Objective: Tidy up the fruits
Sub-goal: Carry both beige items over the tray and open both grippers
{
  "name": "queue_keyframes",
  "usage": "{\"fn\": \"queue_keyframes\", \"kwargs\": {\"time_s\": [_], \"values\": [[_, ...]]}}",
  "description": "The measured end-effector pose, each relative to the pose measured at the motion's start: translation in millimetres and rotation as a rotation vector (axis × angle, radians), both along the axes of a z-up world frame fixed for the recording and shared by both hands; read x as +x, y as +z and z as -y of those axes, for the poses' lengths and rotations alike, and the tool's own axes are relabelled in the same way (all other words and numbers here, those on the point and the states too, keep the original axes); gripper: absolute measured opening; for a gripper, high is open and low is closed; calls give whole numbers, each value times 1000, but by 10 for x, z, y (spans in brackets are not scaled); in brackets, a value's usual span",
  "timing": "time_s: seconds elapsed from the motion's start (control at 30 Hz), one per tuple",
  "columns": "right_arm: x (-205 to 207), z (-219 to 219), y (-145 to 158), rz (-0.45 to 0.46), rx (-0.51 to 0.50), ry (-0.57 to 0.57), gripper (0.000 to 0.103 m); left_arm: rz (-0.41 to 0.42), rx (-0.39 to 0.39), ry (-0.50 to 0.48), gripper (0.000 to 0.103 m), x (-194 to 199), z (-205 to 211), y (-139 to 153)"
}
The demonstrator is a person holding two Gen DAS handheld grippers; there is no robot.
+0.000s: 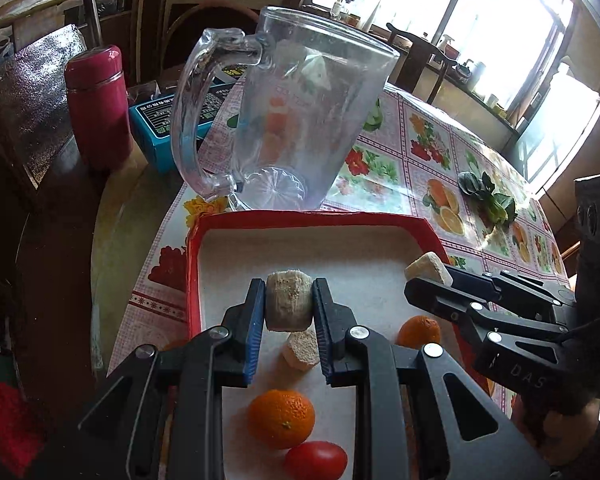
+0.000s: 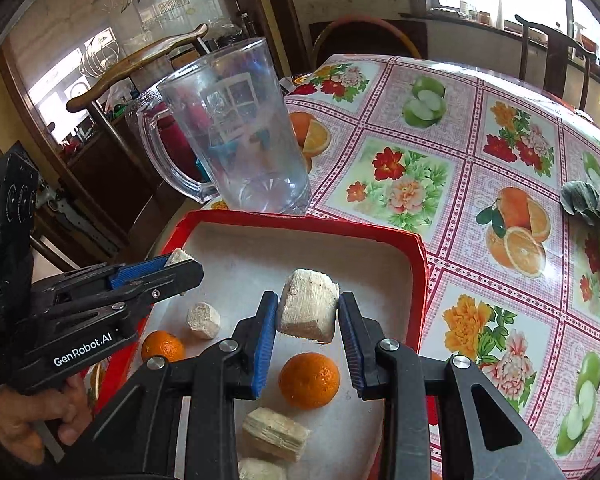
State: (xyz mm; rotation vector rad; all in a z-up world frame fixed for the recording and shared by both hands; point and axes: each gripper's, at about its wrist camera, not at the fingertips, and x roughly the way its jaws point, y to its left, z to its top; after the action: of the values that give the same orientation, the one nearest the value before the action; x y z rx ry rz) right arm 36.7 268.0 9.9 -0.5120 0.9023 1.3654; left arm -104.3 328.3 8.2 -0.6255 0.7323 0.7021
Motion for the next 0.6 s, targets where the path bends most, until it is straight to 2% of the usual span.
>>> {"fn": "queue_keyframes", "kwargs": {"time_s": [0.5,0.6], "values": [[-38,-145,-162,63,-75,16,33,-46,-83,-27,21,127,-105,-227],[-46,-123,-137,75,-69,17,36,-49,-88,-18,23,116,-117,-233]]}}
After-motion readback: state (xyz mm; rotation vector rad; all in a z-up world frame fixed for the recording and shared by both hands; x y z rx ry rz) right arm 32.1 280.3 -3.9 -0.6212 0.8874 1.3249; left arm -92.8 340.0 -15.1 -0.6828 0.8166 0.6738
